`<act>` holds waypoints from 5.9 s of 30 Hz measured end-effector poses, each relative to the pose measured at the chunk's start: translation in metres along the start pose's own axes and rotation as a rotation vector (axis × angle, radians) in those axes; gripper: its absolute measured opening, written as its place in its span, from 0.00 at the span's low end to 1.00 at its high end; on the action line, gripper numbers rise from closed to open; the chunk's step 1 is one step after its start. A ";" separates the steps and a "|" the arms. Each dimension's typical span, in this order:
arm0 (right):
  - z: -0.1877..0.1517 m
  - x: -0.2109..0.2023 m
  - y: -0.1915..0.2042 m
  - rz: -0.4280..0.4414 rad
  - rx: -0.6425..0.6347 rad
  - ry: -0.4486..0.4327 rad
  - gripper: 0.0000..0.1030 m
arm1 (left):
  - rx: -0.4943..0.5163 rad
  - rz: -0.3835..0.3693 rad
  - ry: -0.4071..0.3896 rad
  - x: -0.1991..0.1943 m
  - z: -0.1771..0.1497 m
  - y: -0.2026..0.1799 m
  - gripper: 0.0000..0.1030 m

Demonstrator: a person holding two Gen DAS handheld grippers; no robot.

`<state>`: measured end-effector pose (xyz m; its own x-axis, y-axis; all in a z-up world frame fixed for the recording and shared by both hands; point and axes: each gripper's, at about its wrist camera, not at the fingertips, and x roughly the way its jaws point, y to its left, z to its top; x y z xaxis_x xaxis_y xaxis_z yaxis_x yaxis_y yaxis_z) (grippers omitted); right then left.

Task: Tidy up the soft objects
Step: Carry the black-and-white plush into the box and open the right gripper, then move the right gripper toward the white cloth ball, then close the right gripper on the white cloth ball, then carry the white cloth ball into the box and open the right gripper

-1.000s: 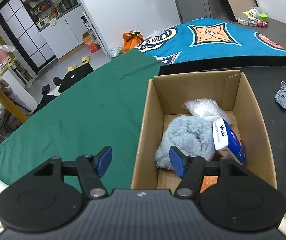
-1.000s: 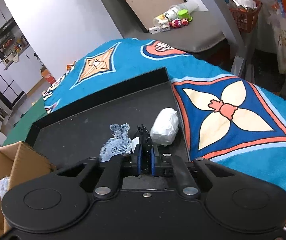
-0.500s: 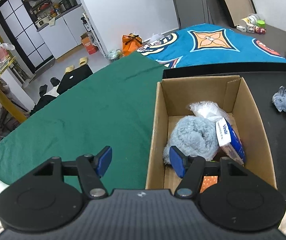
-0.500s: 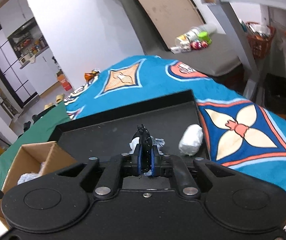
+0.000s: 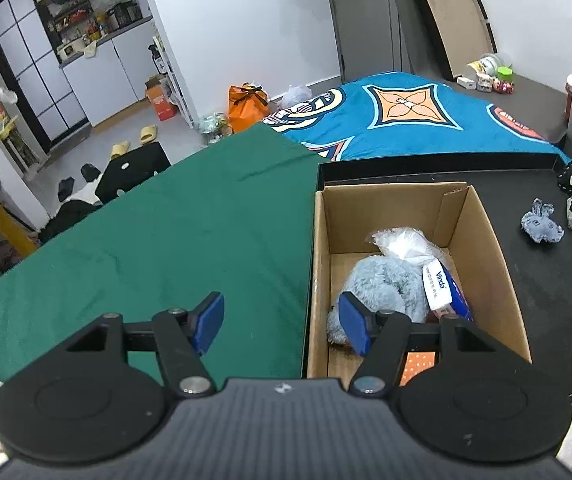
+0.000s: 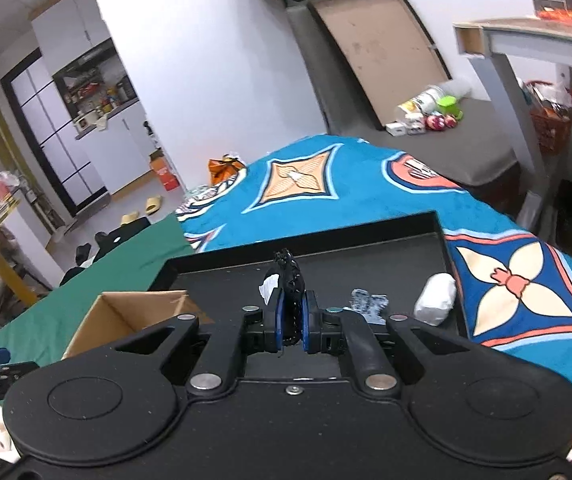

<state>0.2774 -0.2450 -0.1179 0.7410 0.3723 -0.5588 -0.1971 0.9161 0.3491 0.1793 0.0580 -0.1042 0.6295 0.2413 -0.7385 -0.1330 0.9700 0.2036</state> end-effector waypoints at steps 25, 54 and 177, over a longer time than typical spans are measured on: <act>-0.007 -0.015 0.112 0.115 -0.204 0.063 0.09 | -0.123 -0.240 0.051 0.019 -0.021 0.029 0.46; -0.032 0.016 0.175 -0.031 -0.313 0.242 0.56 | -0.161 -0.377 0.090 0.050 -0.032 0.041 0.09; -0.004 0.008 0.000 -0.144 0.112 -0.070 0.25 | -0.121 -0.059 0.060 -0.001 0.004 0.012 0.53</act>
<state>0.2807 -0.2414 -0.1252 0.8002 0.2238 -0.5565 -0.0163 0.9356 0.3528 0.1802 0.0694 -0.0989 0.5921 0.1819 -0.7851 -0.1907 0.9782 0.0828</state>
